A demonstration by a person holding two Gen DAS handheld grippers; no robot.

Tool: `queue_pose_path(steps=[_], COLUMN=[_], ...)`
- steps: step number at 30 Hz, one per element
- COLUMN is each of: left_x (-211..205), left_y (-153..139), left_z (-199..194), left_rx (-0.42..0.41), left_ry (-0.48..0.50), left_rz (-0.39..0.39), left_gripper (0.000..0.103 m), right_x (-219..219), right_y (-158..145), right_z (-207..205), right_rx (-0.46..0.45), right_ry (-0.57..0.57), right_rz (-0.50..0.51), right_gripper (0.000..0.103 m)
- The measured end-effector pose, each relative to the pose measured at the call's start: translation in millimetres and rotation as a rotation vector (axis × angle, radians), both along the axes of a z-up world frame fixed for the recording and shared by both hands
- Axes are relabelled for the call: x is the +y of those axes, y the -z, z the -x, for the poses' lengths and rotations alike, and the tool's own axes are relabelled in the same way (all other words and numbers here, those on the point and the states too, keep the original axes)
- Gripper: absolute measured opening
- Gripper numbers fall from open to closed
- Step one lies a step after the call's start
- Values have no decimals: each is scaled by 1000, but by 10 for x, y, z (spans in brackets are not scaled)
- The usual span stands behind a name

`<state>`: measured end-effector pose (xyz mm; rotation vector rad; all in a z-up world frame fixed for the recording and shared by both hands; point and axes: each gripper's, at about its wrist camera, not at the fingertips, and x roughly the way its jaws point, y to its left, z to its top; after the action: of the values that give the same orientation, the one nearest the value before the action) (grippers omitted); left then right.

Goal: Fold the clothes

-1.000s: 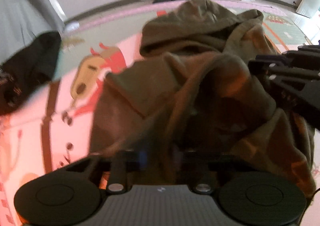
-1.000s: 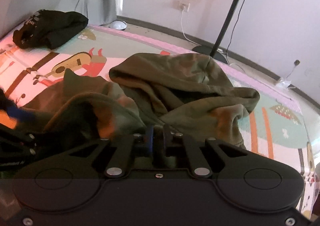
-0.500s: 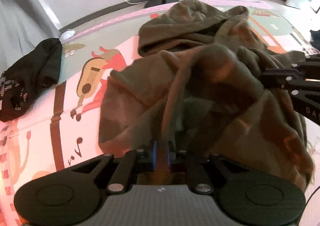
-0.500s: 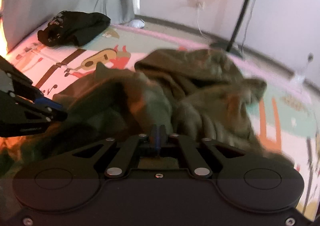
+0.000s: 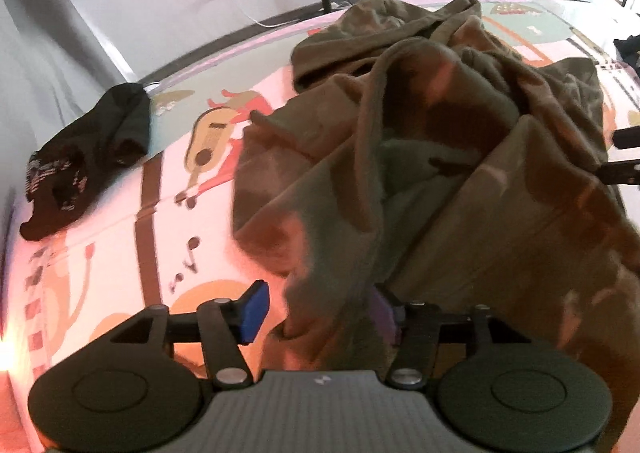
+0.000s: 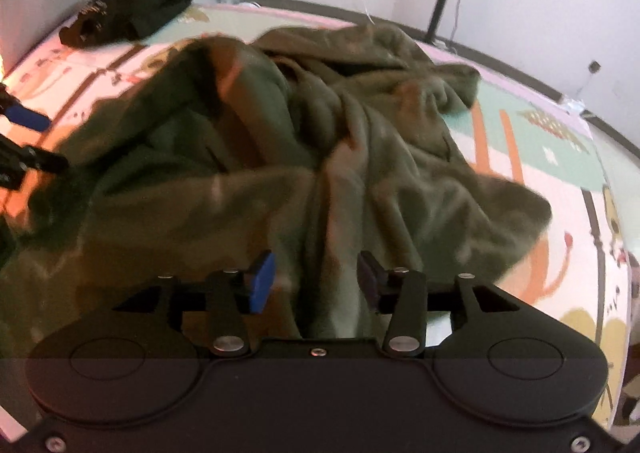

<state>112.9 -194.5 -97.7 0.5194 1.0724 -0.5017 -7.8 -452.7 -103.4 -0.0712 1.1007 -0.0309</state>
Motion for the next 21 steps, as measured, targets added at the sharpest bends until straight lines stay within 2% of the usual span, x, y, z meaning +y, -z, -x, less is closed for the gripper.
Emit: queue_pose_path(steps=[9, 12, 15, 21], left_x=[558, 771, 960, 1234], left_y=[96, 168, 251, 420], left_z=[189, 259, 369, 653], left_rx=[0, 28, 57, 110], left_ry=[-45, -73, -90, -81], left_rz=[-6, 6, 21, 58], left_gripper=[66, 67, 68, 69], right_x=[-307, -355, -388, -411], right_y=[214, 260, 317, 505], right_z=[591, 816, 1032, 1327], right_rx=[61, 73, 75, 96], right_ry=[73, 73, 82, 96], right_rz=[-41, -55, -70, -161], right_gripper=[50, 55, 66, 69])
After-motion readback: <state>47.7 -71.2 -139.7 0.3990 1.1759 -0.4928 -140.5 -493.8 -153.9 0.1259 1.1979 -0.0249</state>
